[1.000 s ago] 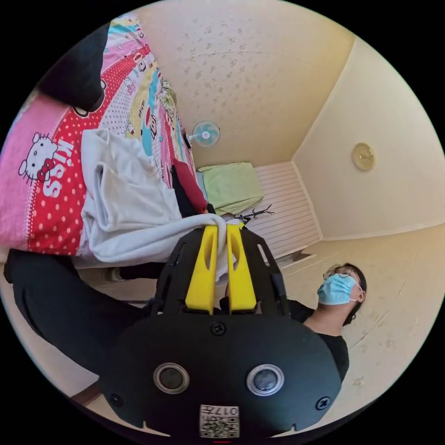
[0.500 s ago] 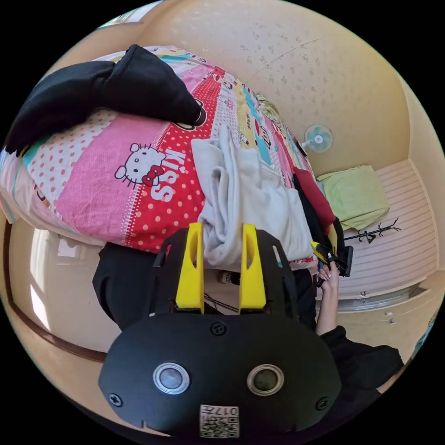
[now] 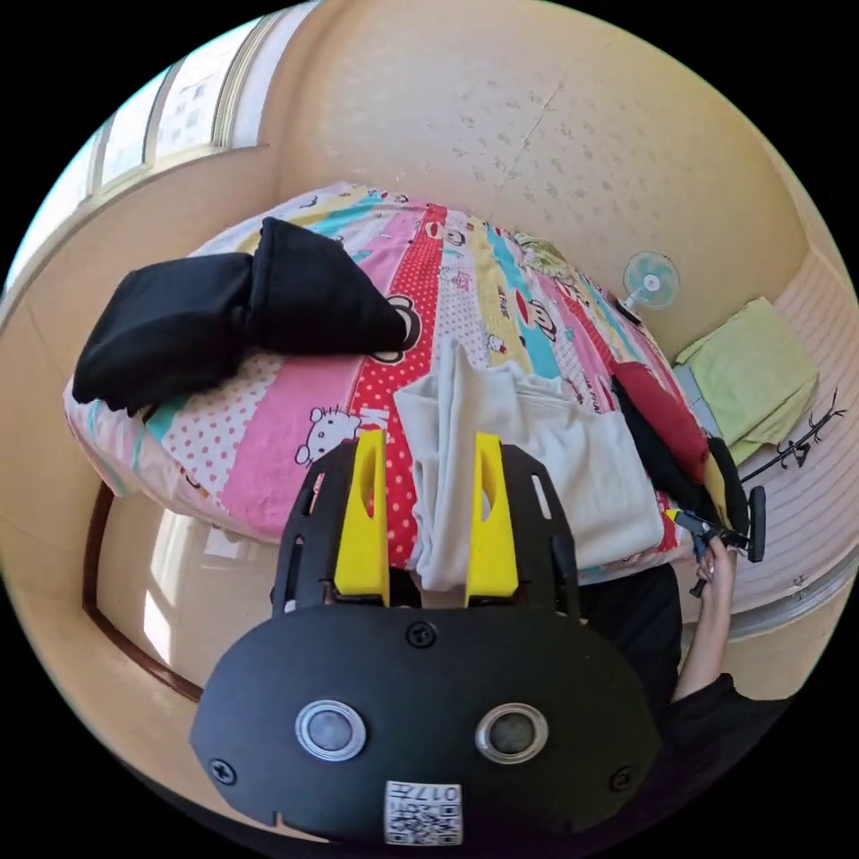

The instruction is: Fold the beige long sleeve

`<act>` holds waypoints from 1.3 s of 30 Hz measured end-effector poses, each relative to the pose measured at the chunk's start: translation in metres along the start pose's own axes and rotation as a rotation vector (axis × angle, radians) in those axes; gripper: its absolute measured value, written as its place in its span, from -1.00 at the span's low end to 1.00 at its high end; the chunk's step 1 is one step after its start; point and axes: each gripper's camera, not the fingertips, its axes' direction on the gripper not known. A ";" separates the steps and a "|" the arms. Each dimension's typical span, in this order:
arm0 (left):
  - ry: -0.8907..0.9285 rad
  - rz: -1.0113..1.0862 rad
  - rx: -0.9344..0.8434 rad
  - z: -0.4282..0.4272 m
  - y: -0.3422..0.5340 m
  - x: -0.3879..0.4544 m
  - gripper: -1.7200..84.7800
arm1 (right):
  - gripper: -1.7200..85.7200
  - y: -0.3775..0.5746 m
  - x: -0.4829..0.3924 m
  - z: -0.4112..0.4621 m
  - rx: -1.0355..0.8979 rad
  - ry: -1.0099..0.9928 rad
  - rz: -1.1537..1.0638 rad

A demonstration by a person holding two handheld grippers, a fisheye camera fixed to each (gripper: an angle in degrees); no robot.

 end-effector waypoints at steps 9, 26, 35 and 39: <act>-0.175 0.208 -0.318 0.152 -0.098 0.060 -0.79 | -0.95 0.037 -0.034 0.022 0.216 -0.163 -0.067; 0.307 -0.157 -0.194 0.081 0.011 -0.057 -0.50 | -0.95 0.077 -0.041 0.079 0.239 0.024 -0.146; 0.534 -0.405 -0.282 0.109 0.127 -0.068 -0.56 | -0.95 0.085 -0.097 0.119 0.145 -0.095 -0.375; 0.703 -0.519 -0.228 0.126 0.144 -0.070 -0.72 | -0.95 0.094 -0.088 0.133 0.124 -0.098 -0.377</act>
